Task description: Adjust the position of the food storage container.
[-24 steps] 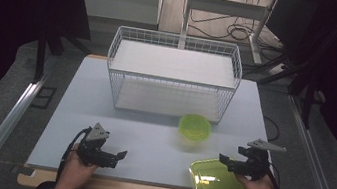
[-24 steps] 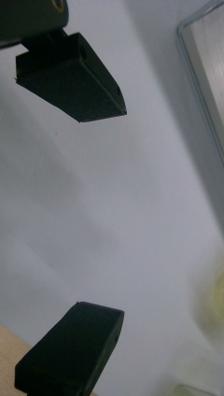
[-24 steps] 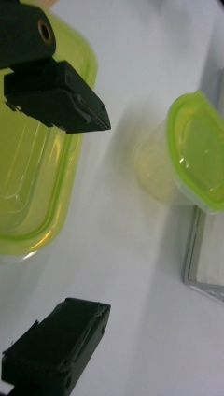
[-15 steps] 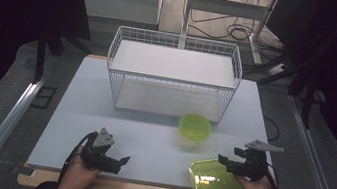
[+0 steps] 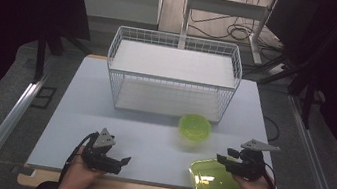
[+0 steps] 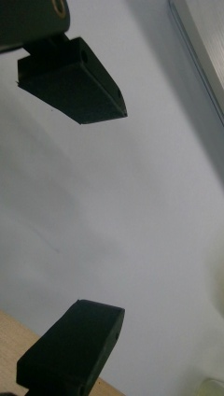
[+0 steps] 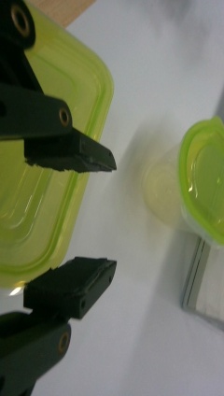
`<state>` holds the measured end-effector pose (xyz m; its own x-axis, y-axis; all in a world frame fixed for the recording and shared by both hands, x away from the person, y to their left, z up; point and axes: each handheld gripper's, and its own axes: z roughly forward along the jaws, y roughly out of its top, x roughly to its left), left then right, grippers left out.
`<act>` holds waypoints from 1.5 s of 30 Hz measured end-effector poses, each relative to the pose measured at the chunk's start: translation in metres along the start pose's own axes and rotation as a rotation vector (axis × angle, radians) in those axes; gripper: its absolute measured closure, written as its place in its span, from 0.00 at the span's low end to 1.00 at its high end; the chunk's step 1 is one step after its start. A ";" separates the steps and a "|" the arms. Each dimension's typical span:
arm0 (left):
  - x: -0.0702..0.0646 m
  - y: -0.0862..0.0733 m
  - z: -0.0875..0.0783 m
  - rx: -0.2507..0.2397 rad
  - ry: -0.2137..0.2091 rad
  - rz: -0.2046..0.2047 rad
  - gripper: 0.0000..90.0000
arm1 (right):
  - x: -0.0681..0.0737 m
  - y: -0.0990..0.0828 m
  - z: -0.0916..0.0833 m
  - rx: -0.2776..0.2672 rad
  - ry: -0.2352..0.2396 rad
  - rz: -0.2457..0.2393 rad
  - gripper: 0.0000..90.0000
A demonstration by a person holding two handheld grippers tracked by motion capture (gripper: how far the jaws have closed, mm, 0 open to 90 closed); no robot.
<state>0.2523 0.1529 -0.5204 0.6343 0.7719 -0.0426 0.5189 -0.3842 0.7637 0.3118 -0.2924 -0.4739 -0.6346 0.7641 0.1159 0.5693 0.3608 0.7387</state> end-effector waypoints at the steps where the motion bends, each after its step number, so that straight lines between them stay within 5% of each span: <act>1: 0.000 0.000 0.000 0.000 0.000 0.000 0.07 | 0.000 0.000 0.000 0.000 0.000 0.000 0.56; 10: -0.002 0.000 0.002 -0.019 -0.006 0.027 0.06 | 0.017 0.028 0.022 0.045 0.080 -0.077 0.98; 20: 0.001 -0.002 0.003 -0.054 0.017 0.044 0.03 | 0.035 0.072 0.059 0.046 0.132 -0.143 0.99; 32: 0.000 -0.003 0.005 -0.035 0.038 0.061 0.03 | 0.055 0.109 0.102 0.076 0.154 -0.174 0.99; 39: 0.000 -0.004 0.005 -0.038 0.037 0.059 0.03 | 0.063 0.117 0.129 0.134 0.117 -0.214 0.99; 45: 0.000 -0.004 0.005 -0.035 0.037 0.065 0.03 | 0.061 0.115 0.134 0.151 0.105 -0.224 0.99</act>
<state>0.2535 0.1518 -0.5268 0.6440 0.7644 0.0310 0.4569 -0.4167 0.7859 0.4087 -0.1323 -0.4708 -0.7996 0.5996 0.0347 0.4752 0.5962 0.6471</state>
